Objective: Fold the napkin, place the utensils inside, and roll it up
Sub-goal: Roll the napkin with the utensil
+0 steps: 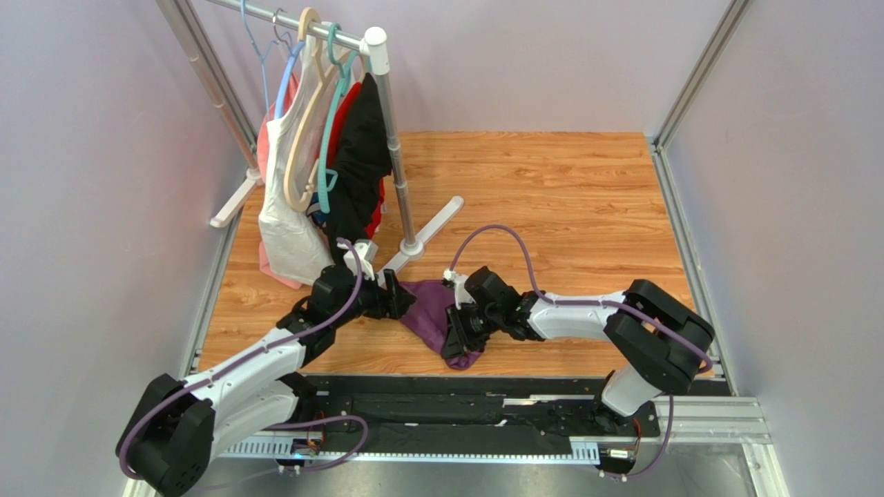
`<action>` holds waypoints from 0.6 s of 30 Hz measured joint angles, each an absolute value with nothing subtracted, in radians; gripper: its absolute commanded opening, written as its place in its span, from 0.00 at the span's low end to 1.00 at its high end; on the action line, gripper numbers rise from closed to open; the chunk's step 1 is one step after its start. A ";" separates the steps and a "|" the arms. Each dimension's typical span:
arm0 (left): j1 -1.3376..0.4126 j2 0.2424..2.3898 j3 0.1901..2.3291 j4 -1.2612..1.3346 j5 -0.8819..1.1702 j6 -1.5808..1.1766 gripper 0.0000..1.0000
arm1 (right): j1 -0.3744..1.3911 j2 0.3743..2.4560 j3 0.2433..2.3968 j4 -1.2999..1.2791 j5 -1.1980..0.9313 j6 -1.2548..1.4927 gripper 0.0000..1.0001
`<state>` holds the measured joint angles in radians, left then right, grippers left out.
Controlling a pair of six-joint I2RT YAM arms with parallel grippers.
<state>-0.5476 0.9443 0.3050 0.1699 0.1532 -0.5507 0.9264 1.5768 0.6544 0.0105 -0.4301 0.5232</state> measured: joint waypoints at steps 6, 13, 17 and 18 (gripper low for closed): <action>-0.548 0.943 0.305 0.133 0.079 -0.552 0.84 | 0.868 1.590 0.635 0.034 -0.533 0.521 0.00; -0.548 0.994 0.305 0.152 0.051 -0.543 0.72 | 0.829 1.608 0.627 0.043 -0.605 0.513 0.00; -0.548 1.071 0.307 0.177 0.056 -0.531 0.63 | 0.809 1.622 0.627 0.050 -0.645 0.508 0.00; -0.548 1.095 0.310 0.183 0.059 -0.527 0.61 | 0.804 1.625 0.626 0.050 -0.653 0.507 0.00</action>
<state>-0.5476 1.0954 0.3099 0.1825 0.0593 -0.5270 0.8043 1.6245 0.6262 0.0502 -0.6533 0.5072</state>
